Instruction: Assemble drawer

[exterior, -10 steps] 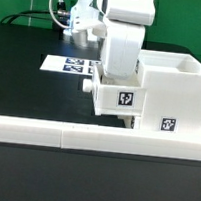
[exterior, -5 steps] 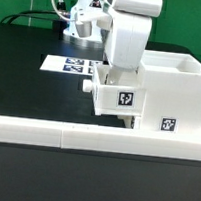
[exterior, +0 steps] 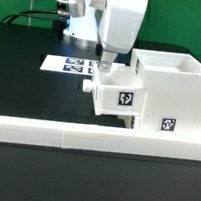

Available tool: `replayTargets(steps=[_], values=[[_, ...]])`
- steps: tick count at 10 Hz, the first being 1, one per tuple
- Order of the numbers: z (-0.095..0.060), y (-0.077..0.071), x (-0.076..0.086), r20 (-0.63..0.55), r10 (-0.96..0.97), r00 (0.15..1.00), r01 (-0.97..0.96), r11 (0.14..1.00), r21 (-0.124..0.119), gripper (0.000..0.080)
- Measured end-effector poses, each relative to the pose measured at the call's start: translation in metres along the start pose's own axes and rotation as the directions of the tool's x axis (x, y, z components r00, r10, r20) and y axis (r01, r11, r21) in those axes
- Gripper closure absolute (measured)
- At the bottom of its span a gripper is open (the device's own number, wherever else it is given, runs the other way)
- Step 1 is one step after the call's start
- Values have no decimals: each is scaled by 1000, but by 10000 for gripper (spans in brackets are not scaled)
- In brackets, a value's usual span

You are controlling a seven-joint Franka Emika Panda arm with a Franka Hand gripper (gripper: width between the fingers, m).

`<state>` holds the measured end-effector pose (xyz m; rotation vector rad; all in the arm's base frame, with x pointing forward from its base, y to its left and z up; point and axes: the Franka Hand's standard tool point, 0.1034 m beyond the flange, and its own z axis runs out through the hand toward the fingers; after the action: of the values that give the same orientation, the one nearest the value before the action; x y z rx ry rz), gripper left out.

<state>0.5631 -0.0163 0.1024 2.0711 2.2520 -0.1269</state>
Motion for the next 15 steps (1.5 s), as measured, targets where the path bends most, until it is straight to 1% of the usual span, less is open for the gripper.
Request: replayTargets(steps=[2, 3, 4, 5, 6, 7, 8, 10, 12, 13, 15], values=[[2, 0, -1, -4, 3, 1000, -3, 1000, 2, 151], [3, -1, -6, -17, -8, 1000, 8, 1000, 5, 151], [7, -3, -13, -58, -34, 998, 35, 999, 10, 151], [16, -6, -21, -101, -42, 994, 44, 999, 20, 151], [23, -5, -28, -151, -45, 988, 49, 999, 22, 151], [29, -4, -34, -188, -45, 981, 51, 998, 29, 151], [33, -3, -35, -200, -37, 979, 44, 999, 31, 151], [37, -3, -27, -206, -40, 978, 48, 998, 35, 151], [42, -5, -22, -210, -21, 977, 32, 998, 49, 151], [43, -5, -19, -211, -10, 977, 21, 998, 53, 151], [41, -3, -6, -214, 23, 977, -10, 998, 60, 151]])
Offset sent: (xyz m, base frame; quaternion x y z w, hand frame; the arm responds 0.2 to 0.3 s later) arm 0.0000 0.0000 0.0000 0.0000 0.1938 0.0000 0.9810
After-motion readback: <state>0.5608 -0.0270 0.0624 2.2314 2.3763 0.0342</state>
